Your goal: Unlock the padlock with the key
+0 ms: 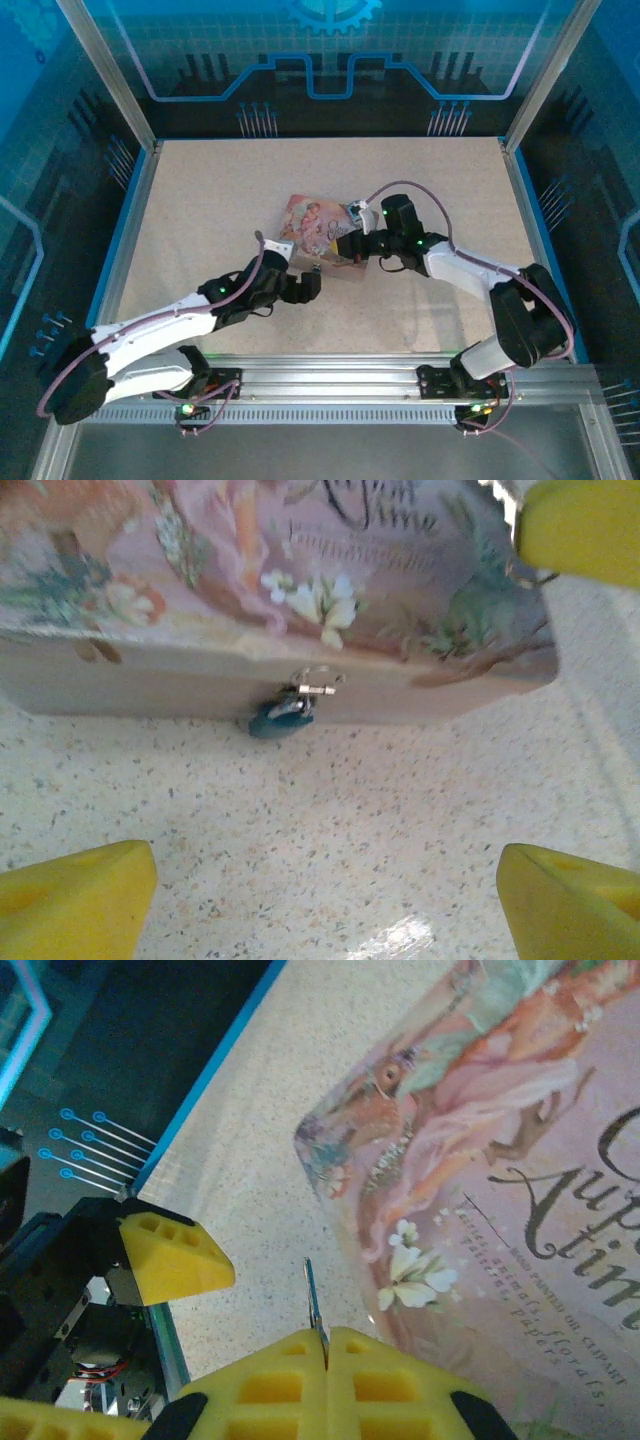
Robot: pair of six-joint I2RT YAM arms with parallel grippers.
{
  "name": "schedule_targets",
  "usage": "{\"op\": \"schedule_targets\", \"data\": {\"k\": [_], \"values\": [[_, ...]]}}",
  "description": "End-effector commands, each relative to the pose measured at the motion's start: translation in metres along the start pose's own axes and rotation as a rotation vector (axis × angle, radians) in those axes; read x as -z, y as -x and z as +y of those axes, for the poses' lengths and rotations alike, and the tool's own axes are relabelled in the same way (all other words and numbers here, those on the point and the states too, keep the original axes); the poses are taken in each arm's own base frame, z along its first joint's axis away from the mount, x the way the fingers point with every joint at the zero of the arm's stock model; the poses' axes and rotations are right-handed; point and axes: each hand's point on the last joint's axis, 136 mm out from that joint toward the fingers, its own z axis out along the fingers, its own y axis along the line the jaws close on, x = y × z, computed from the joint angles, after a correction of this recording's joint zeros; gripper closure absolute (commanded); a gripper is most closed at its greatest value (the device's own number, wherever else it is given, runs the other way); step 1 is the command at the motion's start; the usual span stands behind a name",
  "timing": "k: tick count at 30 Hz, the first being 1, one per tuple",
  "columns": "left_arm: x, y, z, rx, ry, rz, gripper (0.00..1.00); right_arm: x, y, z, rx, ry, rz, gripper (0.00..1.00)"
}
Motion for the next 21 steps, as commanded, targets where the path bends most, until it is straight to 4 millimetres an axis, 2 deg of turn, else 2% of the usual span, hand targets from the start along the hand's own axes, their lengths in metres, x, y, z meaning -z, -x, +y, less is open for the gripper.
{"op": "schedule_targets", "data": {"k": [1,8,21], "values": [[-0.013,-0.003,-0.006,-0.033,-0.034,0.032,0.11,-0.003,0.001,-0.011,-0.068,-0.008,0.028,1.00],[-0.039,-0.008,-0.001,-0.040,-0.021,0.068,0.13,-0.010,-0.021,-0.040,-0.170,-0.083,0.097,1.00],[-0.066,-0.007,0.007,-0.002,-0.051,0.061,0.15,-0.011,-0.051,-0.060,-0.238,-0.150,0.164,1.00]]}}
